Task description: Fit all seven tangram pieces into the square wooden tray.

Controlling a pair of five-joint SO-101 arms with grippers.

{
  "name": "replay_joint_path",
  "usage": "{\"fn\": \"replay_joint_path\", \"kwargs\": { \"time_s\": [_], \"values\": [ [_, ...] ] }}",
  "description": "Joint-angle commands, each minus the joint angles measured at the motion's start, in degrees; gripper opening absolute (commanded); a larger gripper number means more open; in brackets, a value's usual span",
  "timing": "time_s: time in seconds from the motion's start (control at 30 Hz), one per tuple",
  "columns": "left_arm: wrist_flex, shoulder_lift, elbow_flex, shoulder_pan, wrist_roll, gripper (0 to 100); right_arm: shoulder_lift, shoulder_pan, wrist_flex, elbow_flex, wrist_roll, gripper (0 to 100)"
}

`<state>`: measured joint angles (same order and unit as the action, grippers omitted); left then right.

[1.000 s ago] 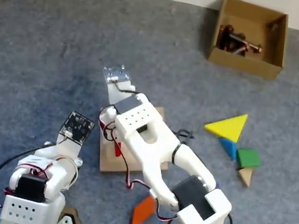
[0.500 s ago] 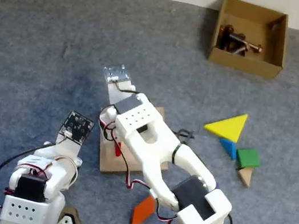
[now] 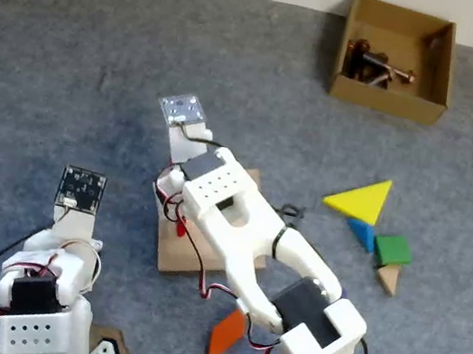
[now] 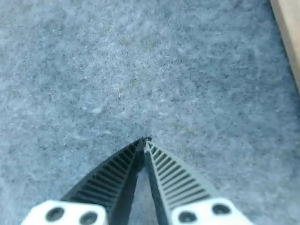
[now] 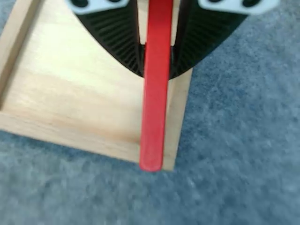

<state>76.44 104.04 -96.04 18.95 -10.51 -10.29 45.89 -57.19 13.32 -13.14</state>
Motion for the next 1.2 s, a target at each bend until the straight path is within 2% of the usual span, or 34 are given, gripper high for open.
{"fn": "replay_joint_path", "kwargs": {
  "time_s": [0.0,0.23,0.4,0.67,1.17],
  "values": [
    [0.1,0.3,-1.1,0.7,0.3,1,0.4,-0.7,1.8,-0.4,-0.1,1.0],
    [0.1,0.3,-1.1,0.7,0.3,1,0.4,-0.6,1.5,-0.3,-0.1,1.5],
    [0.1,0.3,-1.1,0.7,0.3,1,0.4,-0.1,0.6,1.8,-0.4,6.3],
    [0.1,0.3,-1.1,0.7,0.3,1,0.5,3.0,0.7,2.4,-0.2,6.6],
    [0.1,0.3,-1.1,0.7,0.3,1,0.8,1.8,-4.7,0.4,-0.1,6.6]
  ]
}}
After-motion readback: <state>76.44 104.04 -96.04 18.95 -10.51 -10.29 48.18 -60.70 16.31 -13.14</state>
